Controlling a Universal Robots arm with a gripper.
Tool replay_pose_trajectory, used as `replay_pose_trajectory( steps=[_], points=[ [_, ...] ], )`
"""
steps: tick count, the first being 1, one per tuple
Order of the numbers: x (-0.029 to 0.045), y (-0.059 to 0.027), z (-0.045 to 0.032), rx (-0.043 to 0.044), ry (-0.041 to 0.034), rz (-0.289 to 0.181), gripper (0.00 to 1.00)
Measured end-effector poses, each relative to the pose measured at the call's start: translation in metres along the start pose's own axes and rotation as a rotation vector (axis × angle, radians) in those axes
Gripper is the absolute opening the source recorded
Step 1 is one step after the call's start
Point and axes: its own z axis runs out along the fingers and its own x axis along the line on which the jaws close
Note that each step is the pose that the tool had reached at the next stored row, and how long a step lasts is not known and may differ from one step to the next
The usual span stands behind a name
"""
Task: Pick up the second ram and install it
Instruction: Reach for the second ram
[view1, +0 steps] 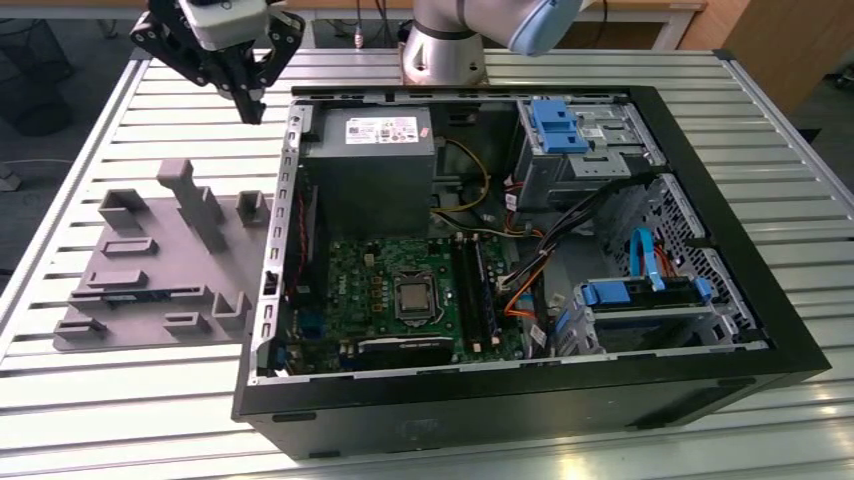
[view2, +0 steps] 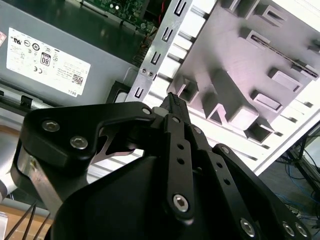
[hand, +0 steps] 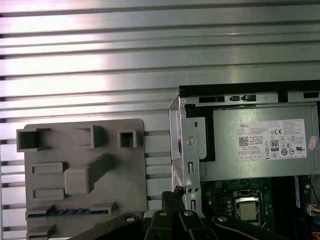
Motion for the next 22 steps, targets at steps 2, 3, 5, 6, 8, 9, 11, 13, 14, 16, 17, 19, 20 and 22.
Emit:
replay_pose_trajectory(
  steps=[2,3,5,6,8,9,11,13,14,16,17,19,20,22],
  points=[
    [0.0012,-0.0011,0.0003,0.0000,0.0000,0.000,0.11],
    [0.0021,-0.0021,0.0004,-0.0001,0.0000,0.000,0.11],
    [0.0039,-0.0049,0.0007,0.0000,0.0001,0.000,0.11],
    [0.0051,-0.0068,0.0008,0.0000,0.0000,0.000,0.11],
    [0.0075,-0.0106,0.0009,-0.0001,0.0000,0.000,0.11],
    [0.0087,-0.0126,0.0010,0.0000,0.0000,0.000,0.11],
    [0.0115,-0.0163,0.0011,0.0000,0.0001,0.000,0.11],
    [0.0156,-0.0196,0.0012,-0.0001,-0.0001,0.000,0.11],
    [0.0181,-0.0208,0.0011,0.0000,0.0000,0.000,0.11],
    [0.0240,-0.0218,0.0010,0.0000,-0.0001,0.000,0.11],
    [0.0272,-0.0220,0.0009,0.0000,0.0000,0.000,0.11],
    [0.0333,-0.0225,0.0007,0.0001,0.0000,0.000,0.11],
    [0.0361,-0.0228,0.0007,0.0000,0.0000,0.000,0.11],
    [0.0390,-0.0230,0.0006,0.0000,0.0000,0.000,0.11]
  ],
)
